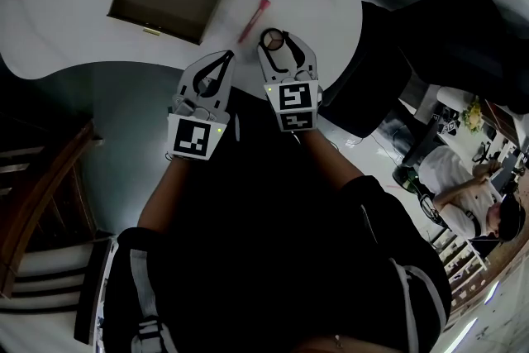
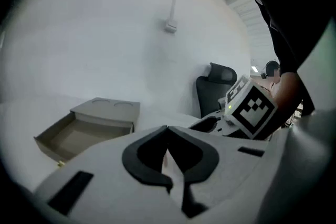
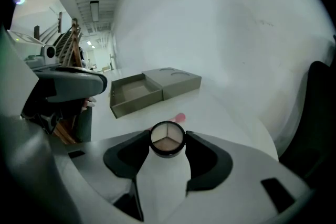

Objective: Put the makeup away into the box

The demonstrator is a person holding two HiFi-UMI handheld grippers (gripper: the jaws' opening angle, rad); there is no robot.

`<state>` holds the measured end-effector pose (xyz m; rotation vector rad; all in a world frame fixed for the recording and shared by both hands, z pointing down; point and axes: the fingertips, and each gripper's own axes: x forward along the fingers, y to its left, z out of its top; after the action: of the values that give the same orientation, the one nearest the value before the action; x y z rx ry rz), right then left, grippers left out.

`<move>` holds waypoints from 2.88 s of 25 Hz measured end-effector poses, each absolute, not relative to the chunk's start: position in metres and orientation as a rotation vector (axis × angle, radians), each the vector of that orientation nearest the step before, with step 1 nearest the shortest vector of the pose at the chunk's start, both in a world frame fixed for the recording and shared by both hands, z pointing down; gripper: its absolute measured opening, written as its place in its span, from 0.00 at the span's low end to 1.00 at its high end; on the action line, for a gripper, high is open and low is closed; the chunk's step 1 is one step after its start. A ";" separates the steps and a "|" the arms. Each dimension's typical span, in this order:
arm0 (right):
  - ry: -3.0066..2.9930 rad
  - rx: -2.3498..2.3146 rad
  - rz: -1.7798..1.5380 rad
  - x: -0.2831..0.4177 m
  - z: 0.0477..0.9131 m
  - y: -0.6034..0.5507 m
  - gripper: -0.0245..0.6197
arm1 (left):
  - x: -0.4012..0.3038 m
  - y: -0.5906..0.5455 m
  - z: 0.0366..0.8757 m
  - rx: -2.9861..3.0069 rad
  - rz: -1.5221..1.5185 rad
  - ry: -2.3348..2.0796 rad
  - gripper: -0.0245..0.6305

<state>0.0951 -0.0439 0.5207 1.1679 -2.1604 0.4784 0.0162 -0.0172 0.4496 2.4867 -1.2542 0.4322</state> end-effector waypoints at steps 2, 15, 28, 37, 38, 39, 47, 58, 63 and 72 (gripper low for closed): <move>-2.191 1.152 0.465 0.086 0.508 -0.046 0.40 | 0.011 -0.019 0.444 2.485 0.416 -1.280 0.05; -2.354 0.989 0.325 0.018 0.450 -0.067 0.40 | -0.039 -0.029 0.415 2.421 0.343 -1.493 0.05; -2.437 0.843 0.235 -0.056 0.435 -0.104 0.40 | -0.099 -0.044 0.411 2.306 0.317 -1.661 0.05; -2.434 0.737 0.221 -0.103 0.451 -0.123 0.40 | -0.132 -0.060 0.420 2.240 0.309 -1.714 0.05; -2.429 0.727 0.226 -0.108 0.454 -0.124 0.40 | -0.135 -0.061 0.421 2.233 0.308 -1.717 0.05; -2.424 0.718 0.231 -0.112 0.456 -0.126 0.40 | -0.139 -0.063 0.422 2.227 0.307 -1.719 0.05; -2.380 0.645 0.245 -0.139 0.483 -0.138 0.40 | -0.157 -0.079 0.440 2.181 0.328 -1.741 0.05; -2.269 0.544 0.249 -0.158 0.526 -0.140 0.40 | -0.173 -0.087 0.461 2.124 0.345 -1.749 0.05; -2.219 0.512 0.256 -0.157 0.542 -0.137 0.40 | -0.179 -0.085 0.465 2.109 0.351 -1.764 0.05; -2.185 0.493 0.266 -0.159 0.544 -0.132 0.45 | -0.184 -0.078 0.460 2.116 0.338 -1.779 0.05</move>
<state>-0.1591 -0.1317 0.5435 0.4927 -2.1846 0.2655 -0.1840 -0.0779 0.4597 2.1160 -1.7793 0.3379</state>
